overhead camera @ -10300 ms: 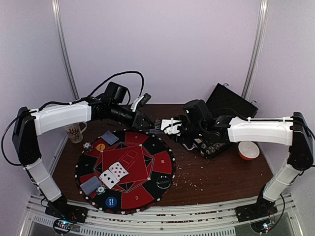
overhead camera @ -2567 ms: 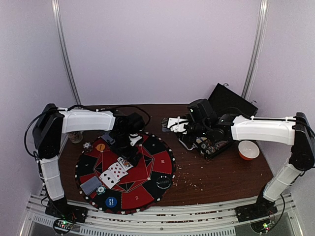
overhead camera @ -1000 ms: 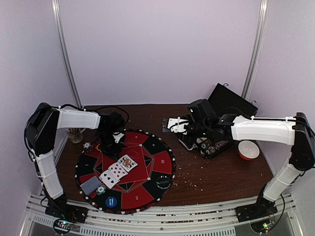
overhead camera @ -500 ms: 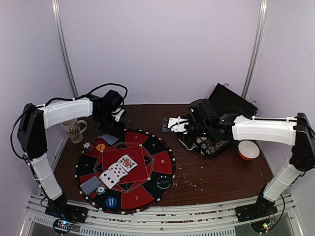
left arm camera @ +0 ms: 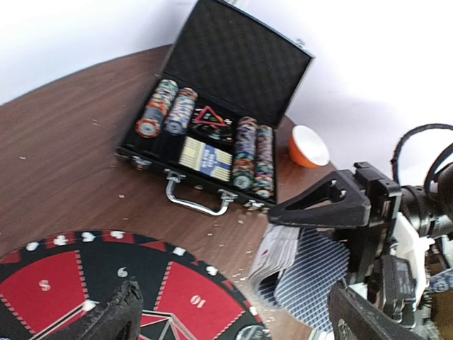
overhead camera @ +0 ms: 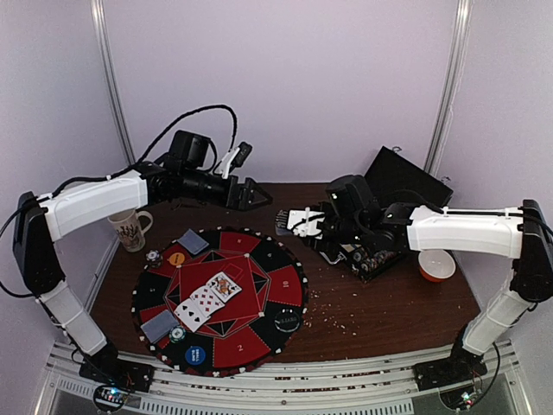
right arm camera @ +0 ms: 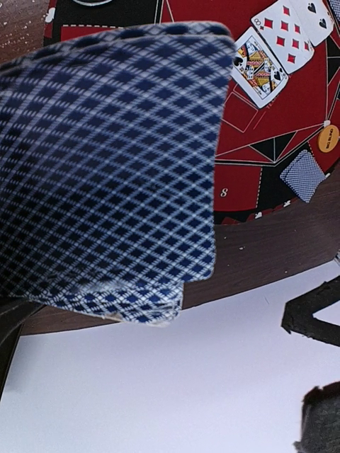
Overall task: Distribute texas hold em gaming equipment
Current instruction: Pick up the poker card from the face-down deck piles.
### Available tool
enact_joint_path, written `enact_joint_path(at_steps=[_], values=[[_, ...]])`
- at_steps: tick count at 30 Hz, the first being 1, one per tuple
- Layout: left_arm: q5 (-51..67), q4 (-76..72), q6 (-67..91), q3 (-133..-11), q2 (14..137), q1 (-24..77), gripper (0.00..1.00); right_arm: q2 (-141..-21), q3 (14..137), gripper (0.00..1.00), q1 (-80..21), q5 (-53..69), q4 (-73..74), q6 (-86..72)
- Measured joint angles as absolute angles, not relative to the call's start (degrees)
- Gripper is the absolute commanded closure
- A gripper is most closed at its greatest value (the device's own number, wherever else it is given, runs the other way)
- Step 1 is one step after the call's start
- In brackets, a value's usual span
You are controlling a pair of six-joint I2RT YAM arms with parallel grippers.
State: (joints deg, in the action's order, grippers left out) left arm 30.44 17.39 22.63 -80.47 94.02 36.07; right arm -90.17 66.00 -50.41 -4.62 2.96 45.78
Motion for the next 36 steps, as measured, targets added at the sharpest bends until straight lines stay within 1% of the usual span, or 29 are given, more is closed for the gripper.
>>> enact_joint_path(at_steps=[8,14,17,21,24,27,31,36], values=[[37.2,15.6,25.9,-80.2,98.3,36.8,0.10,-90.2,66.0,0.57,-50.5,-4.6,2.4,46.2],[37.3,16.8,26.1,-80.4,101.1,38.5,0.21,-90.4,66.1,0.57,-50.5,-4.6,2.0,46.2],[37.6,17.9,26.0,-81.1,102.4,38.9,0.31,-90.4,66.1,0.57,-50.5,-4.6,2.0,46.3],[37.7,19.7,25.3,-82.3,102.5,39.0,0.48,-90.8,66.1,0.57,-50.5,-4.7,2.0,46.3],[37.6,21.2,24.3,-83.1,102.5,39.0,0.56,-90.8,66.1,0.57,-50.6,-4.7,2.0,46.4],[37.6,22.3,23.5,-83.5,102.5,39.0,0.62,-90.9,66.1,0.57,-50.6,-4.7,2.0,46.4],[37.6,24.3,22.3,-84.2,102.5,39.0,0.62,-91.1,66.1,0.57,-50.7,-4.9,2.0,46.7],[36.8,26.1,21.2,-84.6,102.4,39.0,0.59,-91.2,66.1,0.57,-50.7,-5.1,2.2,46.8]])
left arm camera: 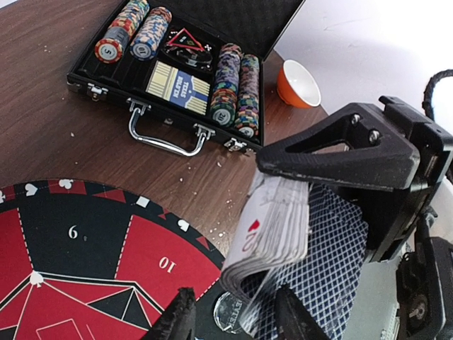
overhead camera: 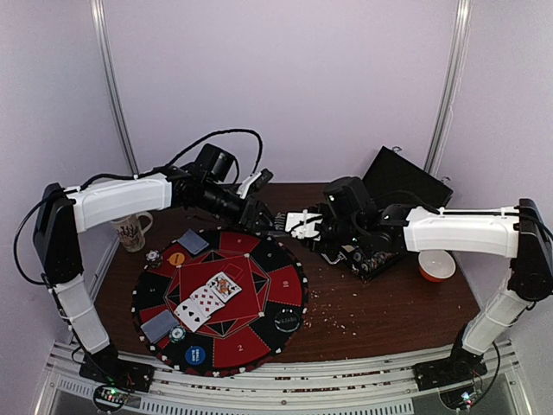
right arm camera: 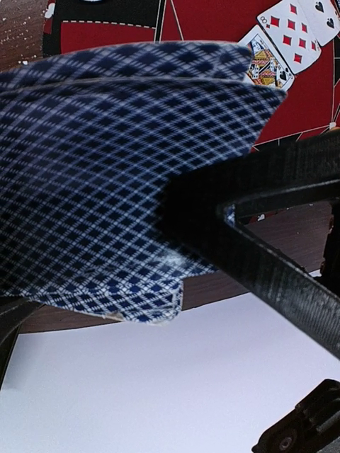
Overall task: Distribute texas hold em gaming equipment
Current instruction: Pick up the poker card from the face-down deck piles.
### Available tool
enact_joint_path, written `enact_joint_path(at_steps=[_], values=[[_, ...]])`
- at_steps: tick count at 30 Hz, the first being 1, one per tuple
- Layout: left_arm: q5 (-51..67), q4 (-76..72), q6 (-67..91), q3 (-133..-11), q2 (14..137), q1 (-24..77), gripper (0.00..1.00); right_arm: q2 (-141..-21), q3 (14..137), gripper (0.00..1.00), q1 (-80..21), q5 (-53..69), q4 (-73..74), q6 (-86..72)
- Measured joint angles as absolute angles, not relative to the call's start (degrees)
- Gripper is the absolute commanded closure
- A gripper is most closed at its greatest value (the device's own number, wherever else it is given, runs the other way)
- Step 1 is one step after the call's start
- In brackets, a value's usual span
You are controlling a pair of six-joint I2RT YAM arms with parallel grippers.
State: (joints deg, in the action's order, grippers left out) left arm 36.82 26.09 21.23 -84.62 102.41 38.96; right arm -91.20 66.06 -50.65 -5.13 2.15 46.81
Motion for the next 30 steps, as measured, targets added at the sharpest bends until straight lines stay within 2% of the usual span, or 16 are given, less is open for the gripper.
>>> enact_joint_path(at_steps=[4,12,30], values=[[36.0,27.6,20.6,-84.9,102.0,39.0,0.62,-91.2,66.1,0.57,-50.7,-5.1,2.2,46.8],[35.9,28.9,20.1,-85.3,101.6,39.0,0.99,-91.2,66.1,0.57,-50.7,-5.4,2.6,46.8],[33.8,33.6,17.4,-88.6,99.4,38.9,1.00,-91.2,66.1,0.57,-49.5,-5.8,2.4,46.0]])
